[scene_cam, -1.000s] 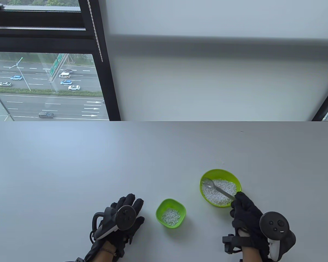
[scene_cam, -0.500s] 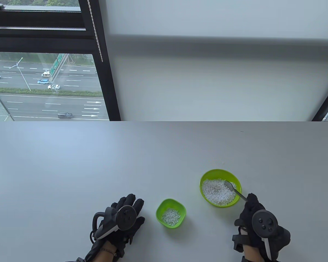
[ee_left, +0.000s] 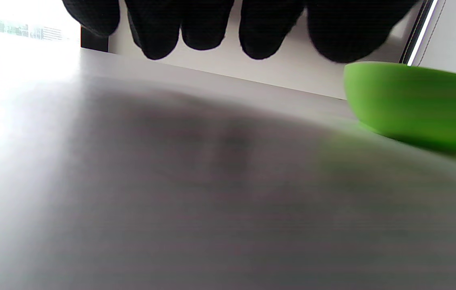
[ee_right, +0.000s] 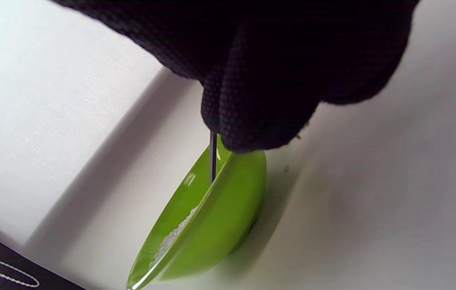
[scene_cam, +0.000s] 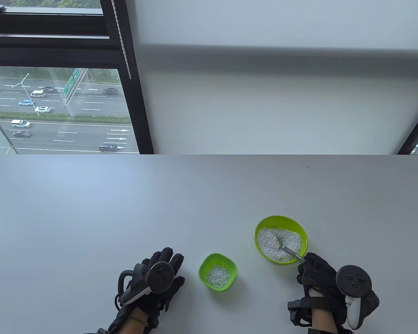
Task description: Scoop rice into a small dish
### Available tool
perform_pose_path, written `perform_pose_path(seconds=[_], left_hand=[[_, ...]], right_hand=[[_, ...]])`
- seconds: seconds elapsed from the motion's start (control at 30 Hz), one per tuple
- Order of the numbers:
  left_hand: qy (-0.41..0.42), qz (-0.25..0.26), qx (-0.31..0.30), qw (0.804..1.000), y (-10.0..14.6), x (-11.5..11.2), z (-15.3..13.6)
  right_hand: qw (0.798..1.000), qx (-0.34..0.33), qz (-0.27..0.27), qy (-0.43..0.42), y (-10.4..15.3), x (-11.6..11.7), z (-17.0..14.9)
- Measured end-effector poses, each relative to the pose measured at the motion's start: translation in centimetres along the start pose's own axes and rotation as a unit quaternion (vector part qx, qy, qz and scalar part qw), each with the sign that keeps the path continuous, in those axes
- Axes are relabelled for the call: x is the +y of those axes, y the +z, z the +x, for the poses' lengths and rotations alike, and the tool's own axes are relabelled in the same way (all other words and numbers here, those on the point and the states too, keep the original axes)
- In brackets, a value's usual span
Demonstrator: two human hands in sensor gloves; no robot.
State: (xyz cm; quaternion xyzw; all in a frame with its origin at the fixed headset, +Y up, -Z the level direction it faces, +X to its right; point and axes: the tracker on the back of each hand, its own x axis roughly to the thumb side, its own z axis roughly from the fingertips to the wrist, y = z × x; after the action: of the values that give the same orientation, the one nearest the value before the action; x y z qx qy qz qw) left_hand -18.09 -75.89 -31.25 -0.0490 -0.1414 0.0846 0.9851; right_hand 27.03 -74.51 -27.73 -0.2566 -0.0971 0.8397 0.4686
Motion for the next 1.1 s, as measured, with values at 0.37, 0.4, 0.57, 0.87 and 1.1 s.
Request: perform_pose_path(seconds=[0.37, 0.4, 0.57, 0.87, 1.1], left_hand=[[0.001, 0.000, 0.000, 1.000, 0.0, 0.0, 0.0], [0.001, 0.000, 0.000, 1.000, 0.0, 0.0, 0.0], [0.001, 0.000, 0.000, 1.000, 0.0, 0.0, -0.1], [0.002, -0.001, 0.000, 1.000, 0.0, 0.0, -0.1], [-0.001, -0.002, -0.002, 1.000, 0.0, 0.0, 0.0]], right_hand=[[0.988, 0.083, 0.011, -0.128, -1.0, -1.1, -2.8], [0.987, 0.086, 0.017, -0.132, -1.0, -1.0, -2.9], [0.983, 0.095, 0.045, -0.151, -1.2, -0.7, -3.2], [0.983, 0.071, 0.078, -0.153, -1.0, -0.3, -2.5], [0.984, 0.016, 0.113, -0.135, 0.0, 0.4, -0.4]])
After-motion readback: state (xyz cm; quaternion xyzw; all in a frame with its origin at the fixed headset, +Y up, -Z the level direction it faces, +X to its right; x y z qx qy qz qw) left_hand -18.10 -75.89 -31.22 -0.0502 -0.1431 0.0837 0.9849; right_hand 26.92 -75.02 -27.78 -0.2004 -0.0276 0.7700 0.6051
